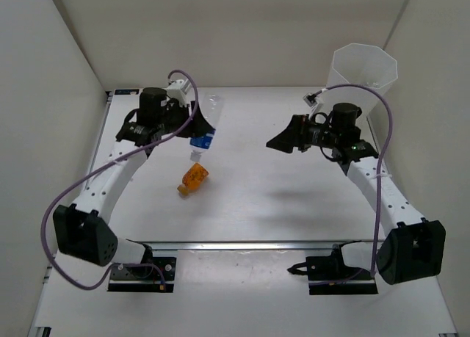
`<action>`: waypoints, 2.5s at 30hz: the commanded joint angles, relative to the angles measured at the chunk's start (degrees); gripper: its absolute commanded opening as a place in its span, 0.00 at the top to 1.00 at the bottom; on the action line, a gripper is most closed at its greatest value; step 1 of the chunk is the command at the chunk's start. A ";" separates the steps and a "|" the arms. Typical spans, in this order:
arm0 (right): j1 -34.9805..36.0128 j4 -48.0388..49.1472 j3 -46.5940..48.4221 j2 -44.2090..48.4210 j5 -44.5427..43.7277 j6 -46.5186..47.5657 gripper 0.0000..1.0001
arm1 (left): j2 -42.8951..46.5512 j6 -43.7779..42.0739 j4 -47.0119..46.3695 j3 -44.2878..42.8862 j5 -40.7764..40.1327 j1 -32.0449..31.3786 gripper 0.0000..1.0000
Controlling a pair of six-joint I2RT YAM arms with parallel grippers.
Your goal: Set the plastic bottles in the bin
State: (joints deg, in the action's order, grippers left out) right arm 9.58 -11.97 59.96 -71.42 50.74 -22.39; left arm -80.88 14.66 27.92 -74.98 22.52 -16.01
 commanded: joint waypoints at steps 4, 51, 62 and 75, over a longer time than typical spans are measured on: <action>9.47 31.57 -7.06 2.51 -1.16 -15.32 0.02 | 4.68 7.74 -10.24 10.55 17.98 -8.59 0.65; -9.23 16.12 21.12 -7.31 -24.78 6.02 1.00 | 4.00 0.75 9.65 6.19 -9.86 -5.69 0.01; -12.49 21.78 45.85 -27.45 -55.39 26.60 1.00 | -4.80 -4.98 11.54 5.90 -7.58 5.37 0.01; -15.64 6.10 80.99 -51.88 -59.27 31.97 0.87 | -12.36 -6.39 12.41 3.00 -2.04 7.30 0.01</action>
State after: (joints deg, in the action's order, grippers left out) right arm -5.58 -2.24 133.58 -122.87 -7.11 7.33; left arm -93.19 9.08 41.04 -71.26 17.93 -9.74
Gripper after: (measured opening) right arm 0.533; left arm 0.987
